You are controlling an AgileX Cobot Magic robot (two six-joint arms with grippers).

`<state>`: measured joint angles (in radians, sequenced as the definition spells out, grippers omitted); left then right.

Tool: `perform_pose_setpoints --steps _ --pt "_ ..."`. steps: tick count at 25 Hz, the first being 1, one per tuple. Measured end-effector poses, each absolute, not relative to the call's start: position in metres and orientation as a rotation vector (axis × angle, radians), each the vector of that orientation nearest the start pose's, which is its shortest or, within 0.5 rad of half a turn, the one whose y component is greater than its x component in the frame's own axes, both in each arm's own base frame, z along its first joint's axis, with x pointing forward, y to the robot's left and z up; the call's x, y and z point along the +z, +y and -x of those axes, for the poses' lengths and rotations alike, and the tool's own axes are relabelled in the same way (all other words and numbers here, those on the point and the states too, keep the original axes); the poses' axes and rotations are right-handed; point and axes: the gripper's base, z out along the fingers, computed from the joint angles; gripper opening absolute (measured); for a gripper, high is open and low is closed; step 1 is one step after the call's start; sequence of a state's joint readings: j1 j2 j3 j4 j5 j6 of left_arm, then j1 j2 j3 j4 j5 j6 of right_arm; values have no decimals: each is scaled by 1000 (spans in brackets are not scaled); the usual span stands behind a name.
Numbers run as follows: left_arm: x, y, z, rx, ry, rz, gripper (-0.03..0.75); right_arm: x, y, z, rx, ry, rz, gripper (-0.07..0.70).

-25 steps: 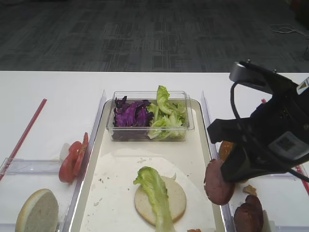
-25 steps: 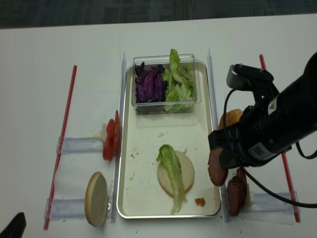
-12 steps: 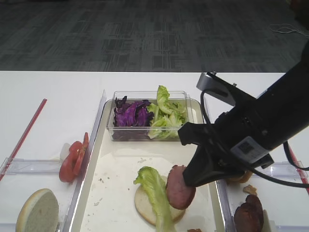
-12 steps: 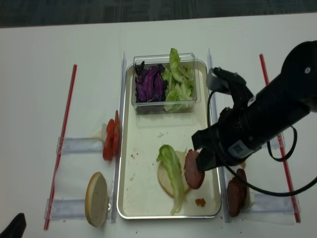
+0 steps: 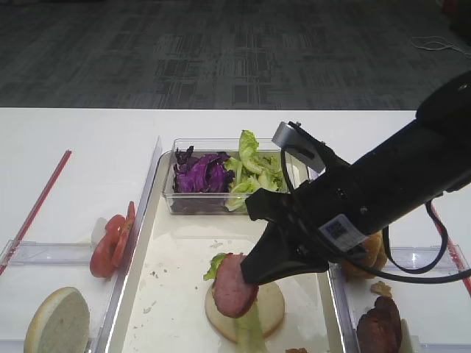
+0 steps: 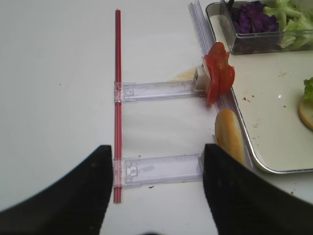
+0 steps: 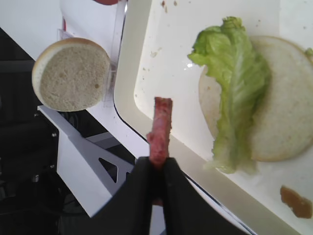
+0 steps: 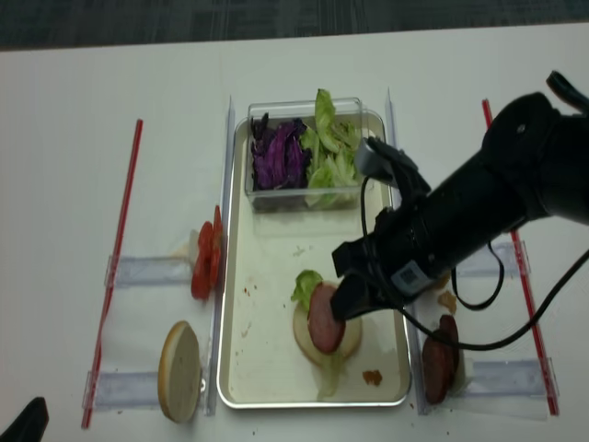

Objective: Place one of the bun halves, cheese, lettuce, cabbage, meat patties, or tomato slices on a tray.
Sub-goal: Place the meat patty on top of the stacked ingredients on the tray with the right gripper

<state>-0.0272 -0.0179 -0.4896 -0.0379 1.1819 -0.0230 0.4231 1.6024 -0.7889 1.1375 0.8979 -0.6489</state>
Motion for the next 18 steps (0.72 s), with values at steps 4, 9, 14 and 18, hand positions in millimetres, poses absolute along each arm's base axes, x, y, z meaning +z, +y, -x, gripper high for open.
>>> perform_pose_setpoints --steps 4,9,14,18 --pt "265 -3 12 -75 2158 -9 391 186 172 -228 1319 2761 398 73" --pt "265 -3 12 -75 2158 -9 391 176 165 -237 1335 2772 346 73" --pt "265 -3 12 -75 2158 -9 391 167 168 -240 1419 2744 372 72" --pt "265 -3 12 -75 2158 -9 391 156 170 -243 1456 2749 346 72"
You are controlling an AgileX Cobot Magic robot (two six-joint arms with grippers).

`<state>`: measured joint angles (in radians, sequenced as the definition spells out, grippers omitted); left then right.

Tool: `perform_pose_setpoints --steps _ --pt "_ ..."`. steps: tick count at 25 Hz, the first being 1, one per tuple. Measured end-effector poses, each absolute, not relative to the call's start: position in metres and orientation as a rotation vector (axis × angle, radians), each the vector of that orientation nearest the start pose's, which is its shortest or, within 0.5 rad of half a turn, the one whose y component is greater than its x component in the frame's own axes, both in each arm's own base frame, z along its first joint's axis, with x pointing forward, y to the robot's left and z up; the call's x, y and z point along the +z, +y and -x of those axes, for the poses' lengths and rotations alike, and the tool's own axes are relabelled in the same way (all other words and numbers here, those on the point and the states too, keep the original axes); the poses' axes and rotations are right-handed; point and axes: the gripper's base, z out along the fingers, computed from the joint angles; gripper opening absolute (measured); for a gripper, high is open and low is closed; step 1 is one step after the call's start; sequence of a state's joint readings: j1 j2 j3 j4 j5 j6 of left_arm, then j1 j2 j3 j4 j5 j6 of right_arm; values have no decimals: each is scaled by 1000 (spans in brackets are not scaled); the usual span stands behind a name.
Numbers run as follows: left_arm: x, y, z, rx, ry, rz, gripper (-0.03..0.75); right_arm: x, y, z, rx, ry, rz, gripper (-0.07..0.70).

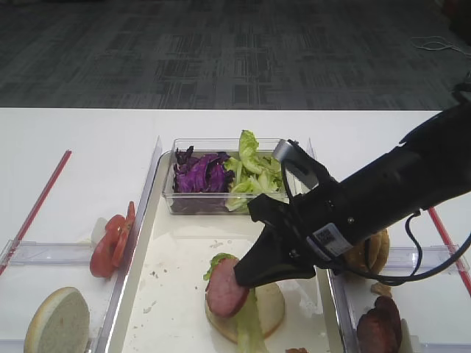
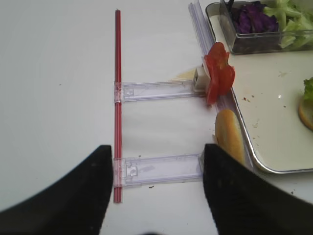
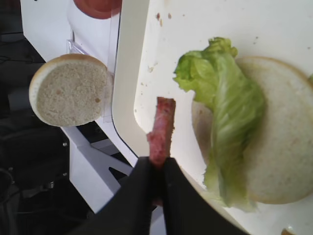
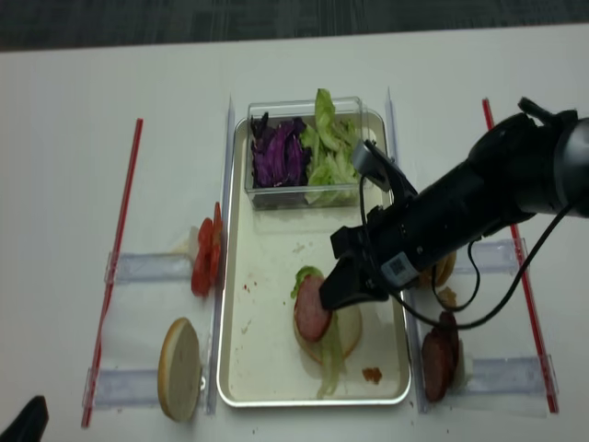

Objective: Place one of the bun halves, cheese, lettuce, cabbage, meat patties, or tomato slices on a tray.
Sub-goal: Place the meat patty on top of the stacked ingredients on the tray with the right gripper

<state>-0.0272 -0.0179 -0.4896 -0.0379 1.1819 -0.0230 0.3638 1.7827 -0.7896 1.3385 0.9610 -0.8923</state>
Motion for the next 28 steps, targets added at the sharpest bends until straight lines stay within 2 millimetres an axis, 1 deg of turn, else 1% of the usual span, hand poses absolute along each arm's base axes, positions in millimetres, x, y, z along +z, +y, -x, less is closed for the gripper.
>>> perform_pose_setpoints --steps 5,22,25,28 --pt "265 -3 12 -75 2158 -9 391 147 171 -245 1444 2745 372 72" --pt "265 -3 12 -75 2158 -9 391 142 169 -250 1361 2747 348 72" --pt "265 -3 12 -75 2158 -9 391 142 169 -250 1363 2758 320 72" --pt "265 -3 12 -75 2158 -9 391 135 169 -250 1367 2795 281 72"
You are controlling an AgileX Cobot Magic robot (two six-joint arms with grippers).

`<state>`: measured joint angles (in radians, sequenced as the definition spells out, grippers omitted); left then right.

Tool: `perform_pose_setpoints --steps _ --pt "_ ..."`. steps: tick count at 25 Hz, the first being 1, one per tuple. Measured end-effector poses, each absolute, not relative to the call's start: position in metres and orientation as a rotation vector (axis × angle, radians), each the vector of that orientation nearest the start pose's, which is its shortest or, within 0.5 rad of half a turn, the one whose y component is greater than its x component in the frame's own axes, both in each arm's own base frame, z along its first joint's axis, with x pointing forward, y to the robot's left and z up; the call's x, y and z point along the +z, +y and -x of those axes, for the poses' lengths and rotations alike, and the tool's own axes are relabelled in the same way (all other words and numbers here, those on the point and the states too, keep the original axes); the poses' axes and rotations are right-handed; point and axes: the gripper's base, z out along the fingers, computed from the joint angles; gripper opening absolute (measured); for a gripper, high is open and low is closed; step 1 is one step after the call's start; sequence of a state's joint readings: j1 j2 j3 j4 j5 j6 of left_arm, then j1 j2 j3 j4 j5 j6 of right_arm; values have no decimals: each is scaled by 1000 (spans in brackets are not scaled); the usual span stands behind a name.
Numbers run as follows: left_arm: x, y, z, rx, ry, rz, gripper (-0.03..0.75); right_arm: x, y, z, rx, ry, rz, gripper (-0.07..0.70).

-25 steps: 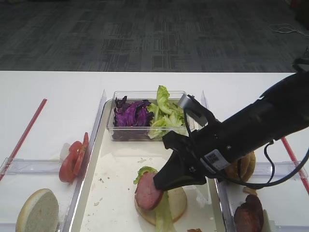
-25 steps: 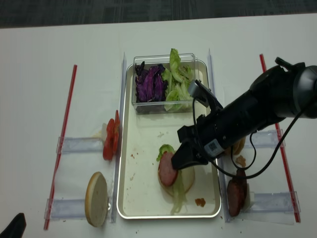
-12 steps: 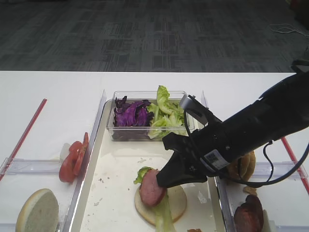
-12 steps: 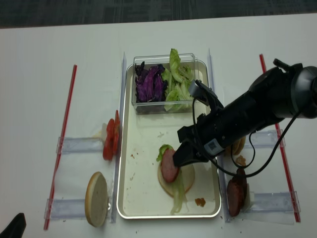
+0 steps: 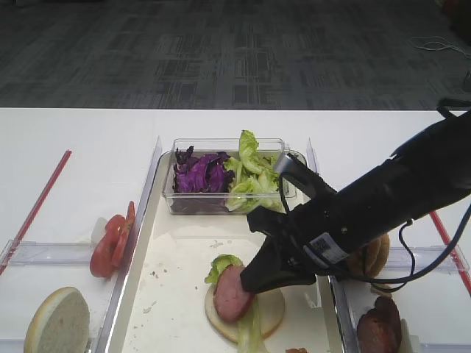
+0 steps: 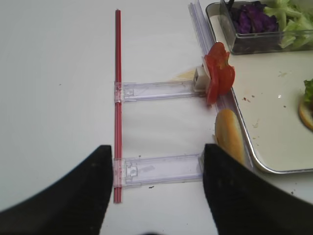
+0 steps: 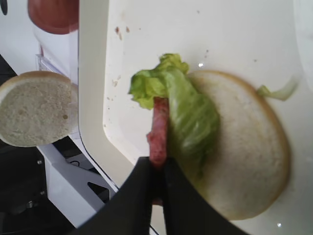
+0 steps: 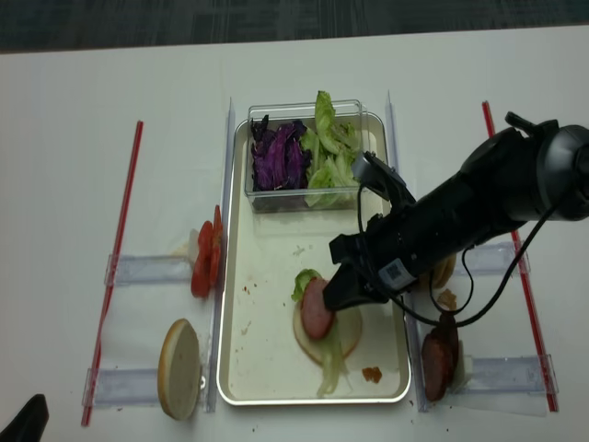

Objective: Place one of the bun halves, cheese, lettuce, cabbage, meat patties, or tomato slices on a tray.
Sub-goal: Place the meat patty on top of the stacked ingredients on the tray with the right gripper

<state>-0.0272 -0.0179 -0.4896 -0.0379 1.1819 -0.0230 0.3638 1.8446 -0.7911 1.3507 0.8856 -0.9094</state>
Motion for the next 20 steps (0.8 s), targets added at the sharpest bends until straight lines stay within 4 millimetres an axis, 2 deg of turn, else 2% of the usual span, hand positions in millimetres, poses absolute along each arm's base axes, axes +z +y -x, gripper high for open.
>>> perform_pose_setpoints --steps 5,15,18,20 --pt "265 -3 12 -75 2158 -9 391 125 169 -251 1369 2830 259 72" --pt "265 -3 12 -75 2158 -9 391 125 169 -251 1362 2823 276 82" --pt "265 -3 12 -75 2158 -9 391 125 169 -250 1371 2816 298 164" --pt "265 -3 12 -75 2158 -9 391 125 169 -250 1377 2816 300 253"
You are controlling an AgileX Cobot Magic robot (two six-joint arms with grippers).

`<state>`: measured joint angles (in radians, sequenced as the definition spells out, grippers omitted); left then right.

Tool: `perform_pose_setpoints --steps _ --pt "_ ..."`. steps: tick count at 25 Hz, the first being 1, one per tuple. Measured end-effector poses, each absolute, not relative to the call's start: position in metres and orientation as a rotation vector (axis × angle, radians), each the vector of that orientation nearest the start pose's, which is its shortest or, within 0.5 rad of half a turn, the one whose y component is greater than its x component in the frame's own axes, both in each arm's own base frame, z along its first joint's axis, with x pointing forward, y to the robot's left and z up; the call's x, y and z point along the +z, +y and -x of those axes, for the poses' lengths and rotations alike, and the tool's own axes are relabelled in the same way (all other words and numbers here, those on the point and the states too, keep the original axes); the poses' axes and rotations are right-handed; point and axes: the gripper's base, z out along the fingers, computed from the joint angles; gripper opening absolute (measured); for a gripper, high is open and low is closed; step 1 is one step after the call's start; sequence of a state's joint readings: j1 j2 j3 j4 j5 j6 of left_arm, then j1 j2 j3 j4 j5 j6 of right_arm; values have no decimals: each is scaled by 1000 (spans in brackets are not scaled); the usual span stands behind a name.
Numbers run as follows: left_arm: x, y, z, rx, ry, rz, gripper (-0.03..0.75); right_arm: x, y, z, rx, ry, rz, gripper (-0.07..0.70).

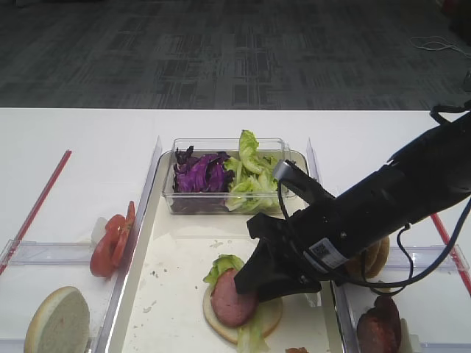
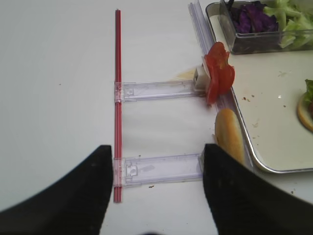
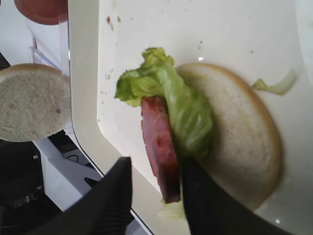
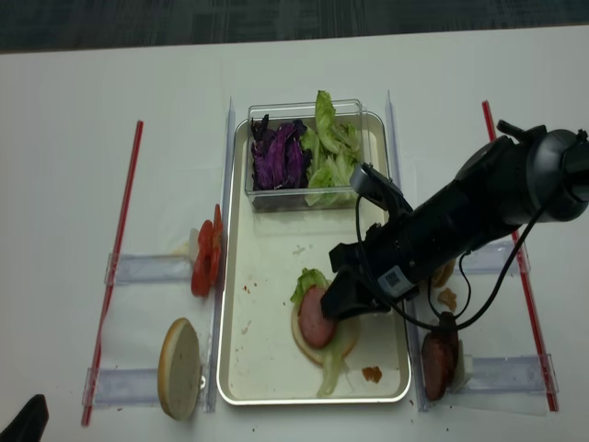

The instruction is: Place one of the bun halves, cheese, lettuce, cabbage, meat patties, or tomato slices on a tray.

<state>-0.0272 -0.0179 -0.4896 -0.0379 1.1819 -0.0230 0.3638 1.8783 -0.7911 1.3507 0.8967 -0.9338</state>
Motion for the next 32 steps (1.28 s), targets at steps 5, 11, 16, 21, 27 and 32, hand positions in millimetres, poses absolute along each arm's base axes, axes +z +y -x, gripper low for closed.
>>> perform_pose_setpoints --steps 5,11,16,21,27,32 --pt "265 -3 12 -75 2158 -9 391 125 169 -250 1382 2830 264 393" --pt "265 -3 12 -75 2158 -9 391 136 167 -252 1313 2814 232 410" --pt "265 -3 12 -75 2158 -9 391 147 166 -251 1295 2793 231 411" --pt "265 -3 12 -75 2158 -9 391 153 164 -249 1269 2795 256 403" --pt "265 -3 12 -75 2158 -9 391 163 163 -246 1277 2785 251 401" --pt "265 -3 12 -75 2158 -9 391 162 162 -243 1264 2831 269 401"
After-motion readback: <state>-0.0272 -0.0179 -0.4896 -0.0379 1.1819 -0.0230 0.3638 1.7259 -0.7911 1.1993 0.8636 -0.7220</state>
